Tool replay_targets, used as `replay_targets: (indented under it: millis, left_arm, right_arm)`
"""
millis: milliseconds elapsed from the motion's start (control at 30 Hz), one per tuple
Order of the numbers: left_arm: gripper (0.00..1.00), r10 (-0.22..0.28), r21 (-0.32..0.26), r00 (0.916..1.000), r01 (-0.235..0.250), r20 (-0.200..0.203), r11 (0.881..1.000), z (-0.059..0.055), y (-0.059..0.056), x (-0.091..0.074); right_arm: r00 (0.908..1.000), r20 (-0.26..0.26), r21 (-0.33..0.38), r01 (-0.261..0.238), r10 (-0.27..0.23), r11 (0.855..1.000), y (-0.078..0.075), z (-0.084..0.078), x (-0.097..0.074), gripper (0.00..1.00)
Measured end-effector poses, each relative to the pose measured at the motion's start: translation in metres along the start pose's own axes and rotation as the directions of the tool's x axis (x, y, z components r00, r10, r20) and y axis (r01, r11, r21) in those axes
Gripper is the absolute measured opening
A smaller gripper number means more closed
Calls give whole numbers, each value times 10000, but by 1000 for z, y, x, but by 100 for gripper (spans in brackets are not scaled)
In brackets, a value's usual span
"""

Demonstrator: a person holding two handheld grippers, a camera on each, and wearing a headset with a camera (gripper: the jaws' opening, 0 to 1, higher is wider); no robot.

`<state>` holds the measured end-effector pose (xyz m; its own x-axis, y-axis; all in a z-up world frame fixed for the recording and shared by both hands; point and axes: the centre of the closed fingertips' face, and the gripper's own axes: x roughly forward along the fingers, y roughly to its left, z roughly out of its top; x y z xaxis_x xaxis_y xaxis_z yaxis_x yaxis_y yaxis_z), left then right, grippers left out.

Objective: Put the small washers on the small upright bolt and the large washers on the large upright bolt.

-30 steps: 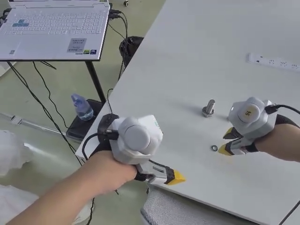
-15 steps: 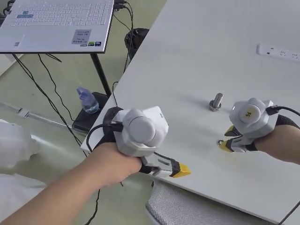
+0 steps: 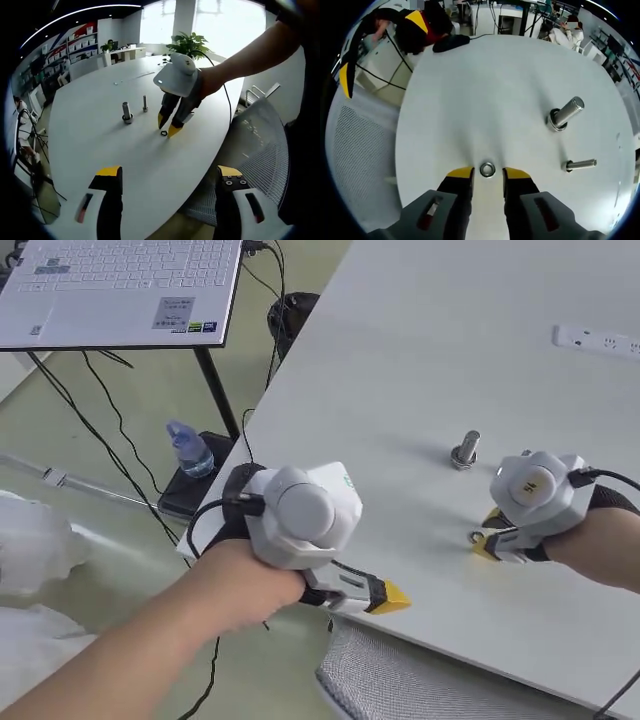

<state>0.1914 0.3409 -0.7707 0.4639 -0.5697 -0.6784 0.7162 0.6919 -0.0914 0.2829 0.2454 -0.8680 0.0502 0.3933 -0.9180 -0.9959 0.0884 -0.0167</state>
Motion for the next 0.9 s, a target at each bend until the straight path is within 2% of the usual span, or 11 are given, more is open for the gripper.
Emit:
replay_targets:
  millis: [133,267,533,900]
  left_arm:
    - [75,-40,34,10000,40,-38,10000,-1,0,1]
    - [75,-38,24,10000,38,2,10000,1,1,2]
    - [75,-106,80,9999,106,-19,9999,1,1,3]
    - [75,-168,161,9998,169,-73,9997,2,-2,5]
  right_arm:
    - [10000,-6,-99,31,-32,9999,1,1,0,23]
    - [10000,-19,112,66,-66,9999,1,1,1,22]
    - [9998,-177,-75,134,-135,9999,2,0,2,17]
    - [9994,-314,-189,158,-163,9997,3,0,2,14]
